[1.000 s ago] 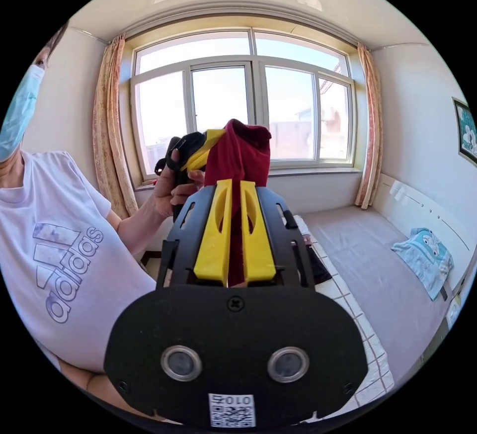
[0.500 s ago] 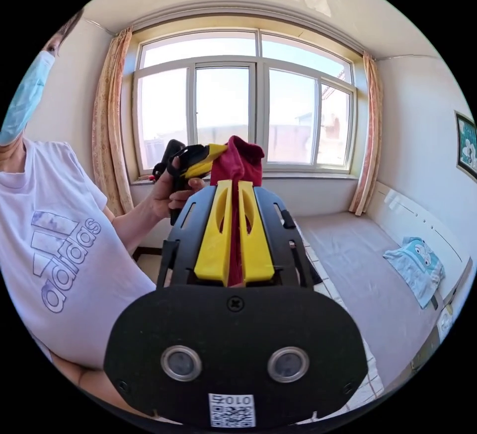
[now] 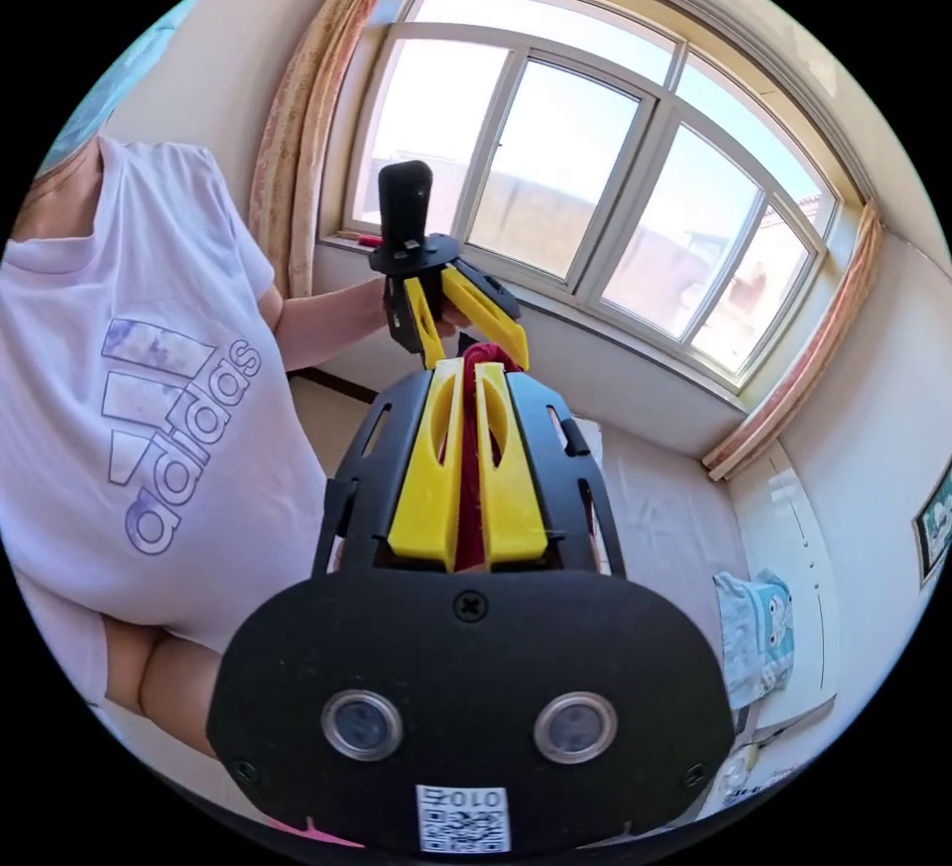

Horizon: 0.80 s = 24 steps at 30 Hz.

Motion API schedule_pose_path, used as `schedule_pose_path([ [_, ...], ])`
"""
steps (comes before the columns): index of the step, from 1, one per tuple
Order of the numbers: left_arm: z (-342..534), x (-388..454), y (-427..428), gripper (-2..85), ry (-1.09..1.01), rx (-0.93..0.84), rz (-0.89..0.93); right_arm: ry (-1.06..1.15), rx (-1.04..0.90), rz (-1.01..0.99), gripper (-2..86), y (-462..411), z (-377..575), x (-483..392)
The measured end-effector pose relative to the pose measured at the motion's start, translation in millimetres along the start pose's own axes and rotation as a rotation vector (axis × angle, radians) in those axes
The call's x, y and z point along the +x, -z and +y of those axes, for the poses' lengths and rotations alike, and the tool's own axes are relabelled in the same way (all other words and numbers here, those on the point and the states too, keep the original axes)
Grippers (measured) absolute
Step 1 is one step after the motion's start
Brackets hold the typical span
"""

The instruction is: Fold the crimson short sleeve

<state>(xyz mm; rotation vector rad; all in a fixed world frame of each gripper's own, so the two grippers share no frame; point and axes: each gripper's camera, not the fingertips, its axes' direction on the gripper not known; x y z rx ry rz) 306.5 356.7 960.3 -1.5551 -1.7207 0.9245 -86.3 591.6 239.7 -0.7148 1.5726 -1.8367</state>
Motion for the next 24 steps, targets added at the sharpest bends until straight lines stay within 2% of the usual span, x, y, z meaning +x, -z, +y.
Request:
schedule_pose_path([
  [3,-17.0,17.5,0.0,13.3,-0.139,0.028,0.107,0.060,0.025,-0.098,1.5,5.0,-3.9,-8.4],
  [6,-32.6,30.3,7.0,13.6,-0.185,0.077,0.117,0.074,0.016,-0.144,1.5,1.0,-4.3,-14.2],
  [8,-38.8,36.1,10.0,13.4,-0.205,0.088,0.126,0.063,-0.006,-0.152,1.5,-4.2,-2.6,-15.4],
  [13,-48.1,61.3,-6.9,9.5,-0.254,0.011,0.297,-0.017,0.006,-0.109,1.7,1.7,6.2,-12.8],
  [19,-36.7,71.1,6.4,2.5,-0.107,-0.026,0.202,-0.084,0.019,-0.047,2.6,5.6,24.0,-12.8],
  [23,-47.2,70.7,35.5,0.4,-0.020,-0.176,-0.072,-0.104,0.096,-0.050,3.0,5.9,31.2,-14.8],
  [24,-51.3,77.4,49.9,0.2,-0.042,-0.148,-0.132,-0.084,0.138,-0.093,3.1,0.9,29.9,-18.6],
])
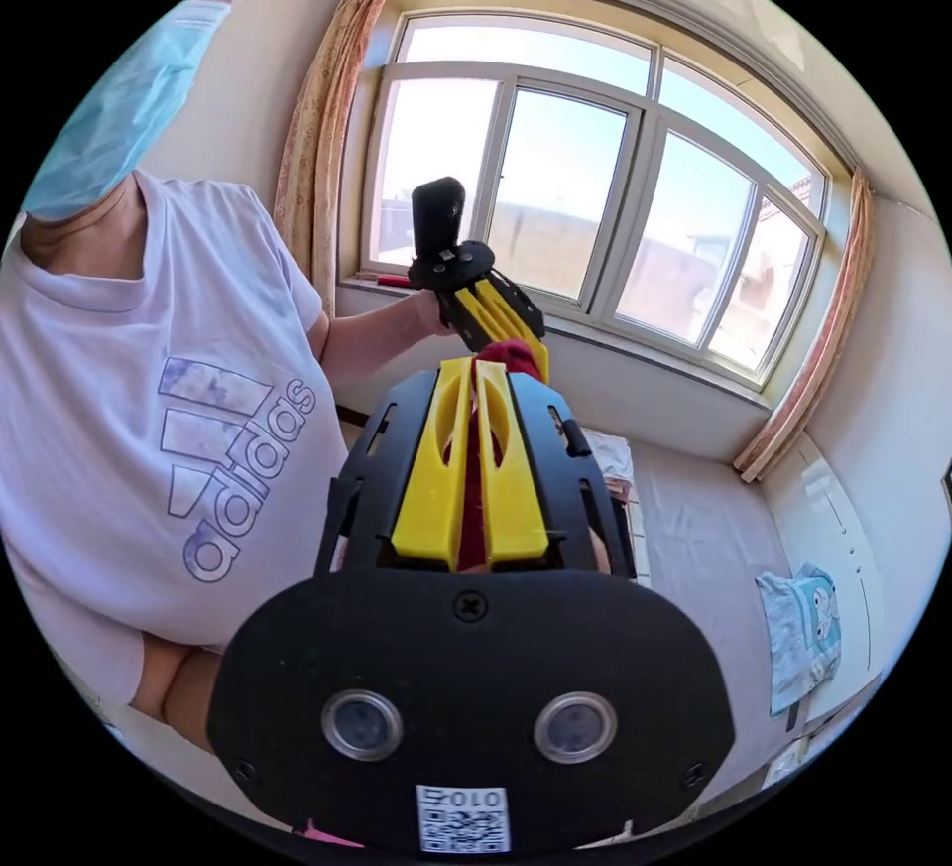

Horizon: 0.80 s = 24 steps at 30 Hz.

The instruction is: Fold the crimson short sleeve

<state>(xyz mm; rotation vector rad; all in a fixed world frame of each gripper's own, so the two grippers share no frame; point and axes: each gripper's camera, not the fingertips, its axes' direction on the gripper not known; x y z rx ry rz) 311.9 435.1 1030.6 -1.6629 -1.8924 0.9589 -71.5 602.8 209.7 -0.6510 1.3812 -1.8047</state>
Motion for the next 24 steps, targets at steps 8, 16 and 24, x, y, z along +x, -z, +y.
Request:
schedule_pose_path([
  [8,37.8,5.5,109.6,-0.2,0.050,0.467,-0.216,-0.020,0.398,0.045,2.7,25.3,49.9,-4.6],
  [16,106.8,-22.3,156.8,-0.2,0.495,0.594,-0.314,-0.248,0.170,0.271,9.3,-8.1,106.1,-9.4],
  [24,110.6,3.6,151.6,-0.3,0.635,0.766,-0.425,-0.077,0.092,0.003,10.6,-76.8,81.1,-34.9],
])
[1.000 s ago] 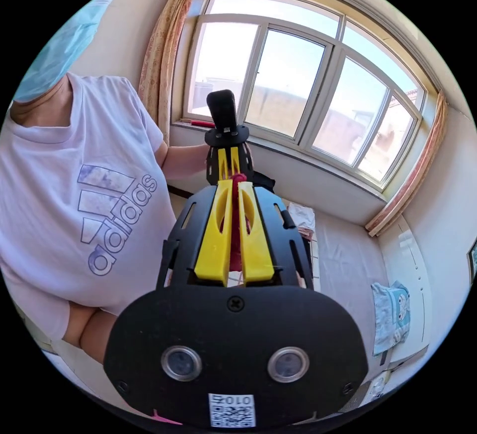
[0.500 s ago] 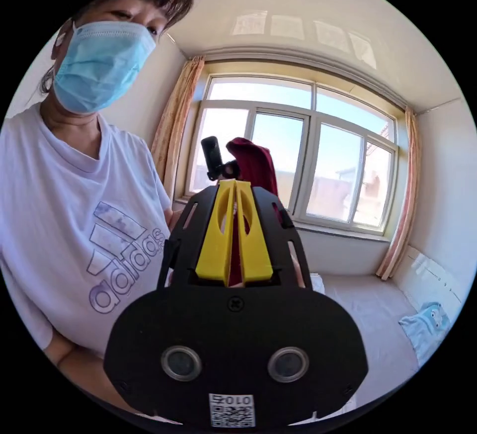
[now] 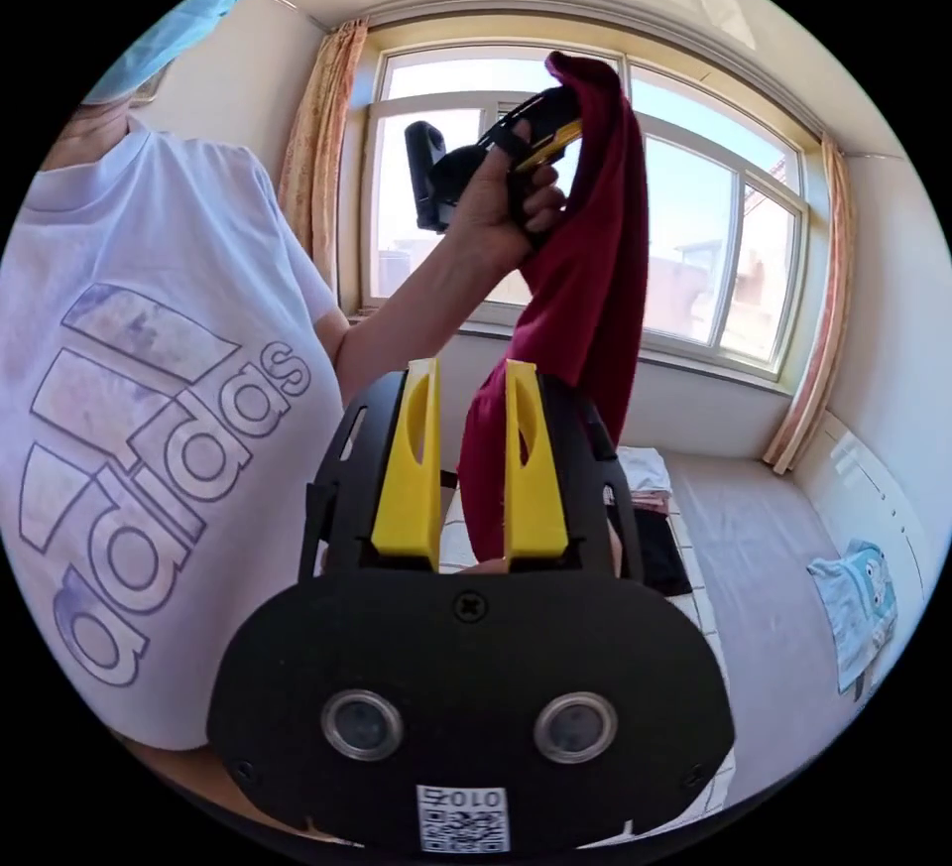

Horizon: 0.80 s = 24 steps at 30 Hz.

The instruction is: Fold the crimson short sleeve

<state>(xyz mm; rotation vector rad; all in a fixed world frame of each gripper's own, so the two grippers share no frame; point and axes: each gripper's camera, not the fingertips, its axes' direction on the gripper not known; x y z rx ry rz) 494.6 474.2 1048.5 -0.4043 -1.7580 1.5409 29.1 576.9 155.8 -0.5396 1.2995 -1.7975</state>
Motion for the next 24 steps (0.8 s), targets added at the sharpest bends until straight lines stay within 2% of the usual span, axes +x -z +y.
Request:
schedule_pose_path([
  [2,2.7,3.8,-0.4,-0.3,0.009,0.012,0.024,0.045,-0.025,0.007,11.5,-11.1,-6.2,-6.2],
  [4,3.4,6.0,-2.8,-0.3,0.008,-0.022,0.017,0.038,-0.104,0.109,14.1,-27.0,-7.4,-4.7],
  [8,3.8,-7.0,3.9,-0.3,0.018,-0.061,0.022,-0.170,-0.251,0.305,17.8,-34.7,9.6,29.8],
  [10,4.1,-16.4,7.2,-0.3,0.038,-0.069,0.014,-0.268,-0.219,0.289,18.1,-23.4,21.1,45.2],
  [12,5.5,-25.8,9.3,-0.2,0.062,-0.073,0.028,-0.262,-0.174,0.289,17.6,-17.9,22.7,42.6],
  [16,4.1,-30.0,11.2,-0.2,0.027,-0.075,0.065,-0.188,-0.201,0.428,15.7,-18.2,35.5,35.0],
  [22,0.2,-45.0,5.9,-0.2,-0.024,-0.137,0.193,-0.281,0.009,0.288,15.2,23.8,62.3,49.1],
  [24,3.5,-48.4,0.1,-0.2,-0.009,-0.167,0.222,-0.291,0.012,0.296,14.5,20.9,68.7,50.4],
])
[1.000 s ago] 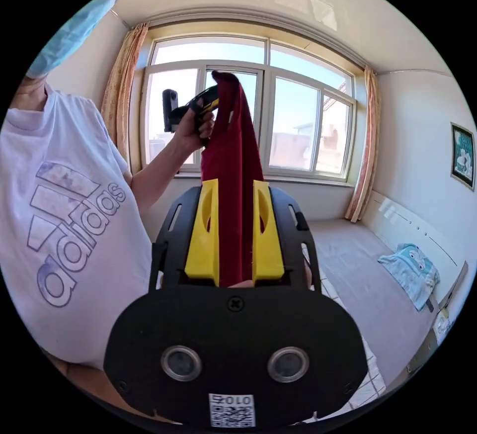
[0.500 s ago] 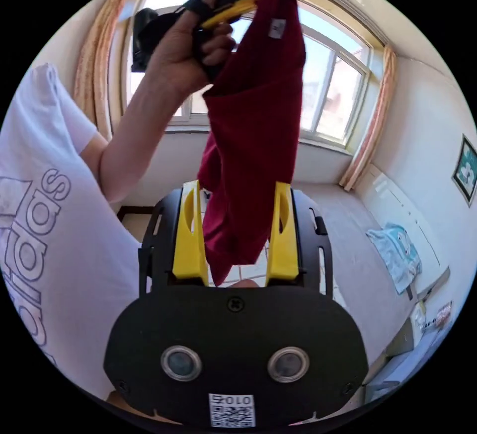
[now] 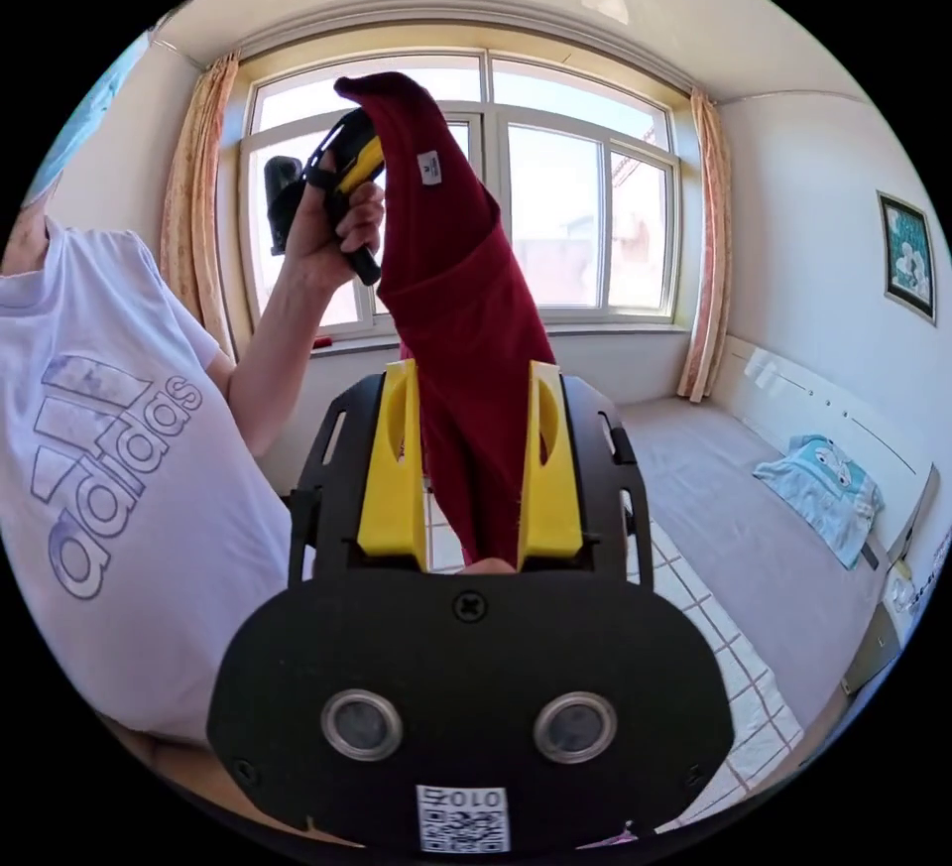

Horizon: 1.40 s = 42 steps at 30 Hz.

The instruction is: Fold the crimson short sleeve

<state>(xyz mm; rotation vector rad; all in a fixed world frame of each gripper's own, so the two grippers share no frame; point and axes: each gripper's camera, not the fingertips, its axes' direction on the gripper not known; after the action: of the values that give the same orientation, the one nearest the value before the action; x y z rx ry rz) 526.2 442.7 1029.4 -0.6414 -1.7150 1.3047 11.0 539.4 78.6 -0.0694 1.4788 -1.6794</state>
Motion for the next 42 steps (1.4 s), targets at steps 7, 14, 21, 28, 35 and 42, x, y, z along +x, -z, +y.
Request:
schedule_pose_path([
  [7,6.9,-9.7,-10.5,-0.2,0.026,-0.017,-0.013,-0.147,0.068,0.270,9.4,-12.7,24.8,5.7],
  [14,14.1,-23.3,-24.4,0.0,0.083,-0.021,0.021,-0.050,-0.093,0.239,10.2,-75.8,32.8,-22.7],
  [21,12.3,-46.3,-21.7,-0.1,0.018,-0.004,-0.071,-0.107,-0.027,0.121,3.8,-77.2,36.5,6.5],
  [28,49.9,-111.6,-51.2,-0.2,-0.148,-0.342,-0.205,-0.127,-0.076,0.268,1.7,12.5,-17.6,65.9],
  [35,105.8,-174.3,-96.9,-0.2,0.016,-0.388,0.112,0.018,-0.202,0.410,0.9,19.9,-73.2,42.0],
  [42,200.7,-176.3,-113.9,-0.2,0.137,-0.662,0.272,-0.202,-0.614,0.201,0.9,-48.0,25.0,21.1],
])
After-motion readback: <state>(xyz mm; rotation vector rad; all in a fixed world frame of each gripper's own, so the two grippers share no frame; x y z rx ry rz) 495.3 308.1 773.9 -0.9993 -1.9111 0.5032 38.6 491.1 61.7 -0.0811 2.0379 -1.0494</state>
